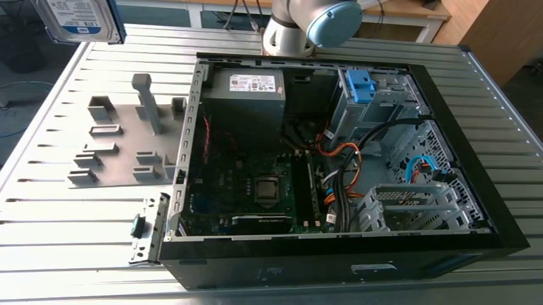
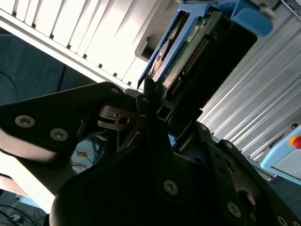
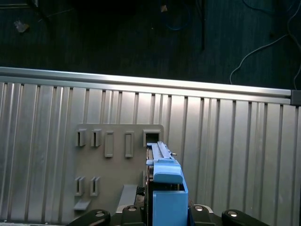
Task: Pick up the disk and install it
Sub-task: 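Pick up the disk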
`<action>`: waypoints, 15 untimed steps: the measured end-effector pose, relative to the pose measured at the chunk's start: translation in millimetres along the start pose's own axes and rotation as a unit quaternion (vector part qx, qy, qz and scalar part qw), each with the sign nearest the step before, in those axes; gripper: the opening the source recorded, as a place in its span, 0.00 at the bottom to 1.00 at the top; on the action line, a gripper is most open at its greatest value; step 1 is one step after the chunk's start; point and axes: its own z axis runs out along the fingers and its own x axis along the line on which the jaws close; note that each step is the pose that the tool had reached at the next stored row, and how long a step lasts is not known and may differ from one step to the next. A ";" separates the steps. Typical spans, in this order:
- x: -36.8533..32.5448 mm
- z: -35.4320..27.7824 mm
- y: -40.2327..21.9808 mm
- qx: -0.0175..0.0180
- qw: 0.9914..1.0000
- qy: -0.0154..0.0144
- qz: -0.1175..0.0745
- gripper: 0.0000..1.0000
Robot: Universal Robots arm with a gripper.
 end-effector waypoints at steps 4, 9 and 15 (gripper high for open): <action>-0.1 -5.6 0.1 0.000 1.000 0.000 0.000 0.37; -0.3 -13.3 0.3 0.000 1.000 0.000 0.000 0.37; -0.5 -19.1 0.4 0.000 1.000 0.000 0.000 0.37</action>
